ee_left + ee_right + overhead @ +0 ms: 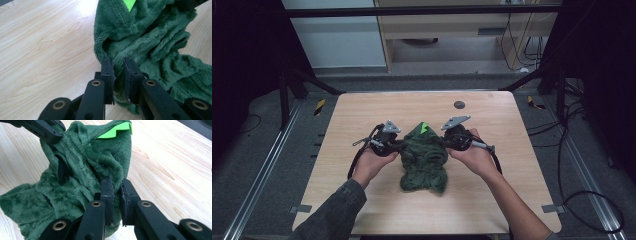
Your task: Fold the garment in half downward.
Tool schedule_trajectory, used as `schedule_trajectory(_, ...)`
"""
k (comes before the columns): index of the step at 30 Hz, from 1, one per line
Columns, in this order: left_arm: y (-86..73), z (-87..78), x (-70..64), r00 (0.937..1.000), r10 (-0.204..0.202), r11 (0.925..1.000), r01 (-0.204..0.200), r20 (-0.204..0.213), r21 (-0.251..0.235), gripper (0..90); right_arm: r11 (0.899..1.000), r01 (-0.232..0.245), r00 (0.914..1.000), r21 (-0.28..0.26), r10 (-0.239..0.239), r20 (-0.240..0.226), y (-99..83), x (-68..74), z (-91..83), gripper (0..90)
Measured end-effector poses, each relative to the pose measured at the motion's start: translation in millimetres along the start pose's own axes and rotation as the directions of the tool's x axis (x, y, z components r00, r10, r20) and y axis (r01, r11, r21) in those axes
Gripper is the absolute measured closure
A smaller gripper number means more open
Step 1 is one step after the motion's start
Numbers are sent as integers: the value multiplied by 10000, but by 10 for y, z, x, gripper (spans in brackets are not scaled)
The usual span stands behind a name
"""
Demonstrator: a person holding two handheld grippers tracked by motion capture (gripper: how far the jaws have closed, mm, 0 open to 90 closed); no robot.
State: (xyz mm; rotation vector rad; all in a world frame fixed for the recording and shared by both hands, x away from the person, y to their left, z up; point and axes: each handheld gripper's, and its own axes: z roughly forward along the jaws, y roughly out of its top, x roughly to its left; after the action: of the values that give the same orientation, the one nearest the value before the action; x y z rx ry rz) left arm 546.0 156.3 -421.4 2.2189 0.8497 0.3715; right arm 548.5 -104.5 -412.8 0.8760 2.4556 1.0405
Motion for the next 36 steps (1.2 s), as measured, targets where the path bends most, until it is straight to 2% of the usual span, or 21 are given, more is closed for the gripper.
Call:
schedule_trajectory(7, -63, -13, -40, 9999, -21, 10000, 22, 111, -96, 790, 10000, -29, 10000, 3, 29, -27, -54, 44, 5, 819)
schedule_trajectory(22, -176, -3, -164, 9995, 56, 9998, -50, 323, -202, 776, 9996, 297, 9994, 25, -296, -177, -207, 191, -37, 800)
schedule_trajectory(36, -281, -4, -254, 9991, 158, 9996, -148, 391, -233, 755, 9992, 410, 9986, 17, -409, -339, -267, 270, -60, 783)
